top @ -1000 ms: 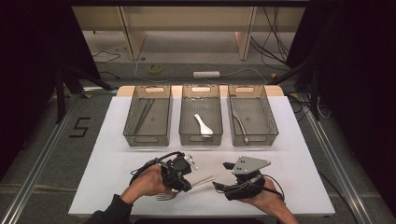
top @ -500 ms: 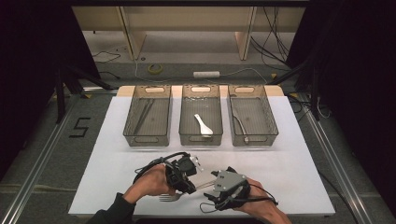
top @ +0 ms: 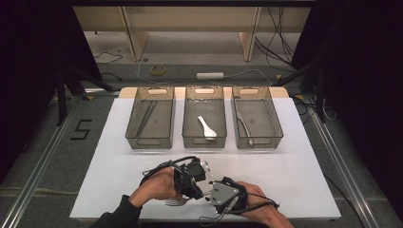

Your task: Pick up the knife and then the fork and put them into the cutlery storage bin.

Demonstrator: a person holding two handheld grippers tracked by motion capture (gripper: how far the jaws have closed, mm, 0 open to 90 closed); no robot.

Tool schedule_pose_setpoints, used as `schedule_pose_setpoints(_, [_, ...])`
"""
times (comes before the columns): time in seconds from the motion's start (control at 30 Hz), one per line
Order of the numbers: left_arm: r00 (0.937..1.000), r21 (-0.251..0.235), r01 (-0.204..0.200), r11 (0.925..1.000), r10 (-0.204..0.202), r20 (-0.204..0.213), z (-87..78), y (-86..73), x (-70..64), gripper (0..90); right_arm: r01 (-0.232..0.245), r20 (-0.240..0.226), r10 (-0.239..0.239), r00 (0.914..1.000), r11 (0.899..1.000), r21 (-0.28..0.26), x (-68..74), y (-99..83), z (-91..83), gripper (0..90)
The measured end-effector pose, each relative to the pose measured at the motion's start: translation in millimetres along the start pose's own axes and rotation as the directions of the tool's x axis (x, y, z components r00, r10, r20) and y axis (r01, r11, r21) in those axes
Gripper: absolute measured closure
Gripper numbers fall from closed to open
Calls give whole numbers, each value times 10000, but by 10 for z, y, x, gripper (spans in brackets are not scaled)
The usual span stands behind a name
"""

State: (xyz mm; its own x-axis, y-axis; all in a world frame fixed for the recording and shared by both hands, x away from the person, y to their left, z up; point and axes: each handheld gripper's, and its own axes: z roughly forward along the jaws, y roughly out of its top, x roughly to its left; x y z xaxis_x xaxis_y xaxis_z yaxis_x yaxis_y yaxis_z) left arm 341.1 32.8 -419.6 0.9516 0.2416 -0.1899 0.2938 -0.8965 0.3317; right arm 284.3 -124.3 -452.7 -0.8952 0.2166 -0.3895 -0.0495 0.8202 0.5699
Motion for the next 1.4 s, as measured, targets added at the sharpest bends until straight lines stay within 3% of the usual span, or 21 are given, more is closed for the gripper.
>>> schedule_pose_setpoints(0.03, [10000,72,-76,9999,75,16,0,8,0,831,-301,48,301,9995,9995,-68,36,9,17,552])
schedule_pose_setpoints(0.07, [9999,92,-123,9999,122,21,4,14,-2,831,274,-44,-273,9996,9996,121,16,1,12,566])
schedule_pose_setpoints(0.47, [9993,171,-150,9997,144,337,22,57,-29,830,1138,97,-1142,9934,9928,373,103,15,60,750])
schedule_pose_setpoints(0.73, [9988,-33,-210,9998,212,447,-9,52,-33,842,2076,-43,-2076,9782,9776,340,124,4,41,872])
schedule_pose_setpoints(0.87, [9988,-94,-200,9998,204,445,7,53,-31,834,2189,-107,-2187,9757,9747,442,112,-8,38,875])
schedule_pose_setpoints(0.97, [9998,-423,-16,9991,24,180,-24,48,-16,751,2214,-137,-2209,9752,9733,611,107,-19,43,876])
schedule_pose_setpoints(1.07, [9993,-893,188,9958,-217,-317,-102,22,13,583,2229,-125,-2226,9748,9720,737,93,-68,62,877])
schedule_pose_setpoints(1.13, [9973,-1314,364,9907,-443,-578,-157,-13,41,521,2161,-69,-2162,9763,9728,830,57,-113,60,877])
schedule_pose_setpoints(1.23, [9920,-2112,564,9758,-786,-985,-258,-80,99,456,1751,106,-1770,9842,9796,981,-16,-182,22,877])
schedule_pose_setpoints(1.4, [9746,-3637,1010,9260,-1656,-1508,-440,-198,180,347,1108,519,-1167,9918,9883,1048,-172,-311,-55,876])
